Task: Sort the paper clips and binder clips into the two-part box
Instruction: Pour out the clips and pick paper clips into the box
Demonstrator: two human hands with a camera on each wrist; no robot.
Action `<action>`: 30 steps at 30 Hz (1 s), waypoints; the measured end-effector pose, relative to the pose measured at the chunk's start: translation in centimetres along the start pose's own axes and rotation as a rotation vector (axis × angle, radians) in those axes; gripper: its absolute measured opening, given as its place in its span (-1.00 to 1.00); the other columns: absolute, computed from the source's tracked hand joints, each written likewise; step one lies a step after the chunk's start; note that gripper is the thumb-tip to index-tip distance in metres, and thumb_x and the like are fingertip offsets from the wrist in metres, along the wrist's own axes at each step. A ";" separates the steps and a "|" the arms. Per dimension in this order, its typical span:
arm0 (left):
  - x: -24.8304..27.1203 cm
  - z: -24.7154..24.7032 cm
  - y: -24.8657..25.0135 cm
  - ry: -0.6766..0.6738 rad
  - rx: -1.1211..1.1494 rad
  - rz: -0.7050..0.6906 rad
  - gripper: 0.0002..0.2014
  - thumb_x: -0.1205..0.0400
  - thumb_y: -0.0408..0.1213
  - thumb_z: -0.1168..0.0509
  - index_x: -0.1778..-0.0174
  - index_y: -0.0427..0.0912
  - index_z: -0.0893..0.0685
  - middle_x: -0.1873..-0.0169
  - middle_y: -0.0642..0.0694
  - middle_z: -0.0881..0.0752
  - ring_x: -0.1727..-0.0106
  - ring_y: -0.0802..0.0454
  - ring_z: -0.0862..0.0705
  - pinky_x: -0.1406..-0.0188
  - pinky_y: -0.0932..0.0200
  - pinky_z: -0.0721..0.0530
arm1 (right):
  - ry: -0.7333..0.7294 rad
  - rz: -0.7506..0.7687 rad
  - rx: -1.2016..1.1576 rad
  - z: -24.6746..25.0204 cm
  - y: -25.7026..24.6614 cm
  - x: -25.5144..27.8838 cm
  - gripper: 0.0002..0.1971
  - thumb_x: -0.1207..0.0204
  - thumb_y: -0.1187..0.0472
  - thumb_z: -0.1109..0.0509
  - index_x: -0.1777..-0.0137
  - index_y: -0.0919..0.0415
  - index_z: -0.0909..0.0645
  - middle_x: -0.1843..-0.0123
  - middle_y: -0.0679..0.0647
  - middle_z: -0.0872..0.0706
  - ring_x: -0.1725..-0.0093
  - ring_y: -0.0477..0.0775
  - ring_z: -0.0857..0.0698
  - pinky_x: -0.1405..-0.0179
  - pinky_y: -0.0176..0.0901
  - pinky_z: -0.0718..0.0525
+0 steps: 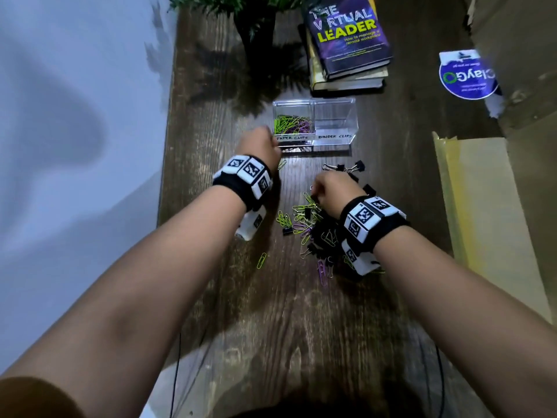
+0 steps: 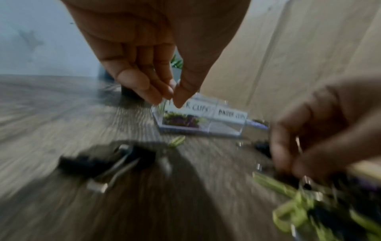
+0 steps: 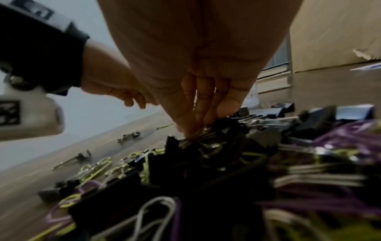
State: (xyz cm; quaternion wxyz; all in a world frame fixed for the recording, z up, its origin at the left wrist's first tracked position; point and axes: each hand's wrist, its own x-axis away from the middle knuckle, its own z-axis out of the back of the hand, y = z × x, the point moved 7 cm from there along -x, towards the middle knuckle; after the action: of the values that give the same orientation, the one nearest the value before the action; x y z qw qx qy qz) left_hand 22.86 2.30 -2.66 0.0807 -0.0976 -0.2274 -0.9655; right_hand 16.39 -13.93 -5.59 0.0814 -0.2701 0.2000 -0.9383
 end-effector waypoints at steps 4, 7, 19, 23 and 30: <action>0.7 -3.3 -0.8 -0.088 -0.119 -0.026 -0.81 -0.59 -0.29 -0.28 -0.02 -0.26 -0.72 0.03 -0.25 -0.74 0.02 -0.20 -0.71 0.15 0.09 -0.59 | 0.081 -0.065 0.035 0.6 1.5 0.3 -0.87 -0.48 0.34 -0.31 0.12 0.14 -0.65 -0.04 0.17 -0.73 -0.07 0.21 -0.69 0.01 -0.15 -0.59; 0.6 -4.4 -0.8 -0.059 -0.121 0.003 -0.72 -0.58 -0.19 -0.35 -0.12 -0.30 -0.66 -0.05 -0.27 -0.69 -0.06 -0.22 -0.68 0.00 -0.01 -0.66 | 0.114 -0.045 0.018 0.5 0.7 -0.2 -0.91 -0.50 0.23 -0.37 0.08 0.21 -0.69 -0.04 0.19 -0.73 -0.03 0.20 -0.70 -0.06 -0.08 -0.69; 2.4 -4.9 -0.7 -0.202 -0.077 -0.036 -0.76 -0.58 -0.27 -0.25 -0.04 -0.37 -0.60 0.03 -0.33 -0.67 -0.01 -0.27 -0.67 0.06 -0.01 -0.60 | 0.011 -0.048 0.099 -1.6 -1.3 -0.9 -0.78 -0.56 0.18 -0.26 -0.02 0.35 -0.61 -0.09 0.31 -0.63 -0.14 0.28 -0.62 -0.09 -0.04 -0.58; 4.9 -3.8 -1.5 -0.133 0.095 -0.097 -0.83 -0.53 -0.43 -0.24 -0.03 -0.25 -0.56 0.12 -0.15 -0.66 0.13 -0.09 -0.62 0.15 0.15 -0.51 | 0.063 -0.039 -0.135 -0.3 -0.5 -0.3 -0.85 -0.54 0.31 -0.27 -0.08 0.26 -0.58 0.04 0.14 -0.67 0.05 0.15 -0.65 0.13 -0.23 -0.49; 10.9 -4.3 -2.3 -0.206 -0.052 -0.333 -0.84 -0.60 -0.43 -0.25 -0.01 -0.16 -0.68 -0.03 -0.01 -0.61 -0.06 0.05 -0.57 -0.19 0.23 -0.55 | 0.013 -0.168 -0.720 -0.5 0.4 0.4 -0.66 -0.64 0.30 -0.09 0.27 0.14 -0.63 0.38 0.04 -0.61 0.43 0.03 -0.54 0.39 -0.17 -0.52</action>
State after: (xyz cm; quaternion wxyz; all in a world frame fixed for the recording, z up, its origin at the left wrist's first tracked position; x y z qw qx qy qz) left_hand 11.16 1.11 -4.93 -0.1062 -0.1590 -0.2223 -0.9560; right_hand 15.80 -14.21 -5.97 -0.0977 -0.2908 0.4951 -0.8129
